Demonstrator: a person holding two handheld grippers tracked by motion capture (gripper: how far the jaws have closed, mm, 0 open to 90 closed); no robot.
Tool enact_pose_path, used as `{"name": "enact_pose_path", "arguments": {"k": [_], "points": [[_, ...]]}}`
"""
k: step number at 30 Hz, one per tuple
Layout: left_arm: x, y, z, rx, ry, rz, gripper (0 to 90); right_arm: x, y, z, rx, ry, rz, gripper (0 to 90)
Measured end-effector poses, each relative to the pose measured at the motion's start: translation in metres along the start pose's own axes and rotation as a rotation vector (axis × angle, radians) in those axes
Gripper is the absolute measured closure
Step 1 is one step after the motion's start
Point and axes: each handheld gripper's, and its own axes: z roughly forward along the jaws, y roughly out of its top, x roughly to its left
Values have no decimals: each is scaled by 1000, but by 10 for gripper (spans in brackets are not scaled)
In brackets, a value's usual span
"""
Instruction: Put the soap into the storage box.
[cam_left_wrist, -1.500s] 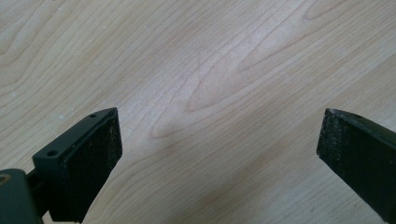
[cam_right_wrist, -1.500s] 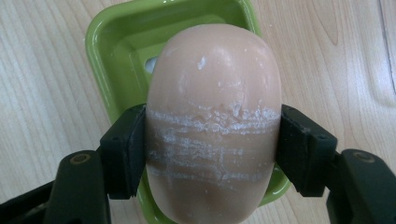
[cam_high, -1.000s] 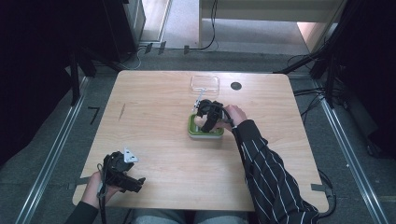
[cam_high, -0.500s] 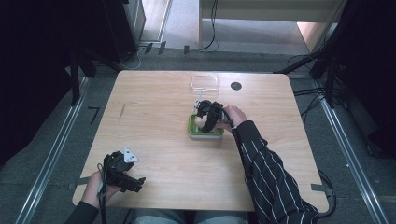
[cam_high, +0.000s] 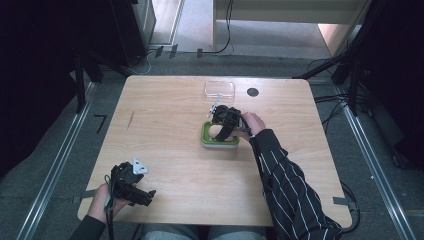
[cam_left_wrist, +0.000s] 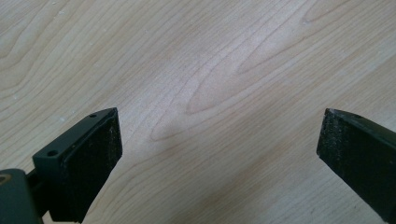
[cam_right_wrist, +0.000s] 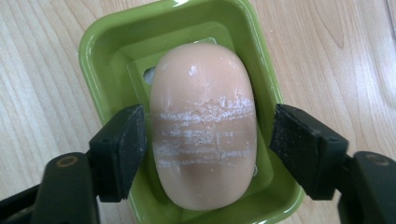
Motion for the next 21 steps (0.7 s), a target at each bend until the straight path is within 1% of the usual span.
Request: {"name": "enact_pose_path", "arguments": {"k": [2, 5, 6, 7, 8, 9, 11, 13, 15, 16, 19, 20, 21], "points": [[-1, 0, 0, -3, -1, -1, 6, 0, -1, -1, 11, -4, 27, 227], [-1, 1, 0, -6, 1, 0, 6, -1, -1, -1, 22, -11, 34, 202], [-1, 1, 0, -6, 1, 1, 6, 1, -2, -3, 24, -5, 54, 186], [-1, 1, 0, -6, 1, 1, 6, 1, -2, -3, 24, -5, 54, 186], [-1, 1, 0, -7, 2, 3, 6, 1, -2, -4, 27, -15, 54, 180], [-1, 2, 0, -4, -1, 6, 6, 1, -2, -5, 20, -8, 54, 179], [-1, 2, 0, -3, -1, 7, 6, 2, -2, -6, 25, -8, 59, 167], [-2, 3, 0, -9, -3, 6, 6, 3, -4, -8, 29, 1, 80, 149], [-2, 4, 0, -8, -2, 8, 5, 3, -5, -9, 32, 2, 84, 140], [-2, 5, 1, -7, -2, 13, 6, 3, -6, -11, 30, 7, 95, 134], [-2, 6, 1, -11, -6, 16, 5, 3, -8, -14, 29, 9, 105, 127], [-3, 6, 1, -9, -5, 19, 6, 4, -10, -16, 30, 9, 119, 108], [-3, 7, 1, -11, -7, 19, 6, 4, -10, -16, 30, 9, 119, 108]]}}
